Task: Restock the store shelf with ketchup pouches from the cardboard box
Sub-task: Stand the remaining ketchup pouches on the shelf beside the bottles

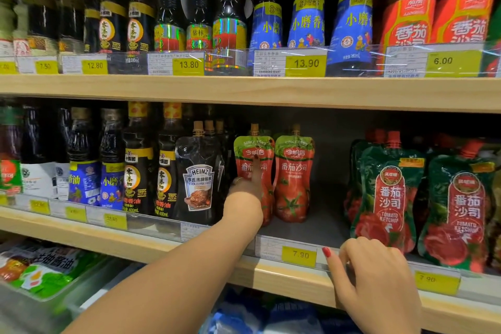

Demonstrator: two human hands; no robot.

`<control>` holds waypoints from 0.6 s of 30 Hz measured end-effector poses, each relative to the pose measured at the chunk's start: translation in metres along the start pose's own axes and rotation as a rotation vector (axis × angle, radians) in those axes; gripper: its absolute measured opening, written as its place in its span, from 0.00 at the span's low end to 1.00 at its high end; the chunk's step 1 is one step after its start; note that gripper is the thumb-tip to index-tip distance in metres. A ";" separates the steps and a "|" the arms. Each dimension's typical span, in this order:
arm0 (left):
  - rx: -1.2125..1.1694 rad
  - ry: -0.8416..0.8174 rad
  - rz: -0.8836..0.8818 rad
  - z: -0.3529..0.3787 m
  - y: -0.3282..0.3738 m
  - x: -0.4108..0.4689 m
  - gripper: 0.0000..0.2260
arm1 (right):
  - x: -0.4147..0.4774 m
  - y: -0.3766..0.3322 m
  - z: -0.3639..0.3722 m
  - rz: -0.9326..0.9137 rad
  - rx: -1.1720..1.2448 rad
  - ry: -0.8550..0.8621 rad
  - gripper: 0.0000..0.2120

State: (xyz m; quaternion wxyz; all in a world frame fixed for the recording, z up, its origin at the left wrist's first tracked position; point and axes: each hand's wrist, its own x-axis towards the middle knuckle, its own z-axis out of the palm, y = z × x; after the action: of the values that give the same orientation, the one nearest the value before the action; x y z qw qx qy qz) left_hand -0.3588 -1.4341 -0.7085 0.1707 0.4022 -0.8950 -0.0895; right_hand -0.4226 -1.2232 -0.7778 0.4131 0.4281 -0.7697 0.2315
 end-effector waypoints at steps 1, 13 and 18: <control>0.007 0.007 0.001 0.001 -0.001 0.002 0.40 | 0.000 0.000 0.000 -0.001 0.000 0.002 0.17; -0.058 0.071 0.036 0.009 -0.006 0.016 0.43 | -0.002 0.002 0.005 -0.011 -0.005 0.015 0.16; -0.057 0.087 0.058 0.011 -0.011 0.021 0.47 | -0.003 0.003 0.007 -0.024 0.008 0.050 0.16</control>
State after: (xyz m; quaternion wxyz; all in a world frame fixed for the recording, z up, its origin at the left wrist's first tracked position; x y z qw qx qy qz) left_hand -0.3686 -1.4570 -0.7175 0.2236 0.3744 -0.8952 -0.0923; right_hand -0.4276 -1.2253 -0.7841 0.4333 0.4332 -0.7529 0.2403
